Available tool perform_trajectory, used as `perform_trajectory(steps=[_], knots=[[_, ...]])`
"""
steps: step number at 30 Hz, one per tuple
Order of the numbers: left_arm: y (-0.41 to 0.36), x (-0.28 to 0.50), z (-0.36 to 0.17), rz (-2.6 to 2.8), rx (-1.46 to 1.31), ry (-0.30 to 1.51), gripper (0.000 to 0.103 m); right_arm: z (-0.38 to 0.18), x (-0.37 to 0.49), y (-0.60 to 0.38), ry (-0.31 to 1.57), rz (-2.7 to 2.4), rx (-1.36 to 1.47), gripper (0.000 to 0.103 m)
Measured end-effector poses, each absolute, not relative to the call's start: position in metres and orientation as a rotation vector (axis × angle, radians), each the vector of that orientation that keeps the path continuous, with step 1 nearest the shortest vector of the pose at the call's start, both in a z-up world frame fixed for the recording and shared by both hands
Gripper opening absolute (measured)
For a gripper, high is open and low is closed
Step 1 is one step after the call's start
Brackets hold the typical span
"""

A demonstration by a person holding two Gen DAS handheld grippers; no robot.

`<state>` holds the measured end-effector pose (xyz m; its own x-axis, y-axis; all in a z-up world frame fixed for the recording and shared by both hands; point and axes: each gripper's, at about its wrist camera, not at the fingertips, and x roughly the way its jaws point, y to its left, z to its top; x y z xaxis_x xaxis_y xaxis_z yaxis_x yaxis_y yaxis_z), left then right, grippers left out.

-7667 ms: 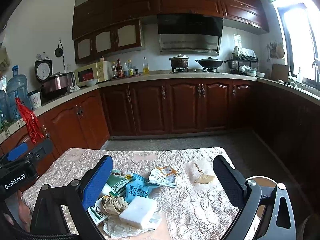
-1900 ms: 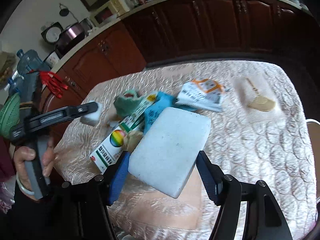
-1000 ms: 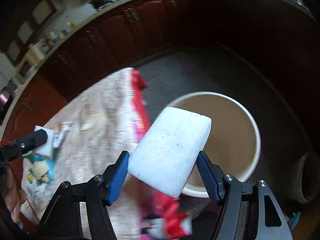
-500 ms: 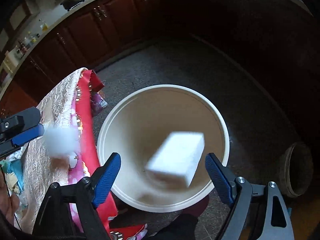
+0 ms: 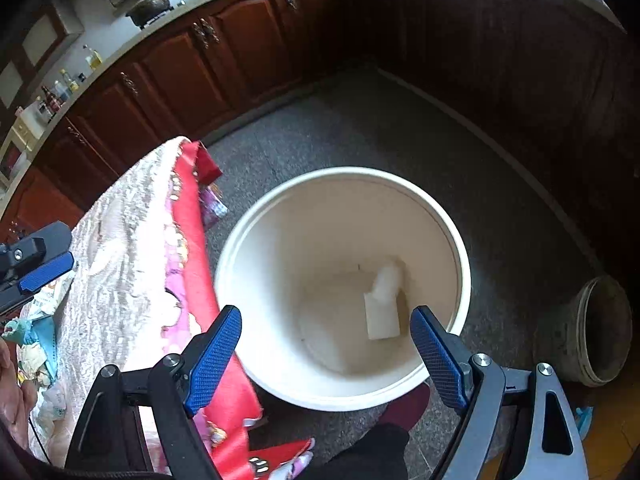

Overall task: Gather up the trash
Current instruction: 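Open both tools to drop the roll and foam block into the bucket, then grasp the green towel with the left tool while the right tool grasps the beige glove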

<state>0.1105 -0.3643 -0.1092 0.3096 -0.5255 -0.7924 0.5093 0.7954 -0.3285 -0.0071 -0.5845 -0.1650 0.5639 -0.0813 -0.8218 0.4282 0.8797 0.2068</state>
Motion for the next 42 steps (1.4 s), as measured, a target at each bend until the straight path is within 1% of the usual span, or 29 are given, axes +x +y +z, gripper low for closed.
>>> perform_trajectory(steps=[13,21,24,32,34,42], knots=[[-0.321,0.082,-0.077,-0.604,0.068,0.876,0.072,-0.119,-0.013,-0.537,0.805,-0.268,0.36,0.085],[-0.28,0.059,-0.052,-0.578,0.058,0.785,0.072,-0.09,-0.014,-0.498,0.74,-0.232,0.296,0.087],[-0.262,0.053,-0.045,-0.563,0.047,0.757,0.072,-0.08,-0.014,-0.481,0.709,-0.214,0.275,0.091],[-0.203,0.046,-0.037,-0.501,0.017,0.728,0.072,-0.061,-0.013,-0.434,0.662,-0.153,0.217,0.092],[-0.19,0.043,-0.035,-0.485,0.019,0.714,0.077,-0.058,-0.012,-0.425,0.656,-0.137,0.21,0.092],[-0.139,0.033,-0.03,-0.435,0.032,0.677,0.078,-0.048,-0.004,-0.384,0.64,-0.072,0.179,0.093]])
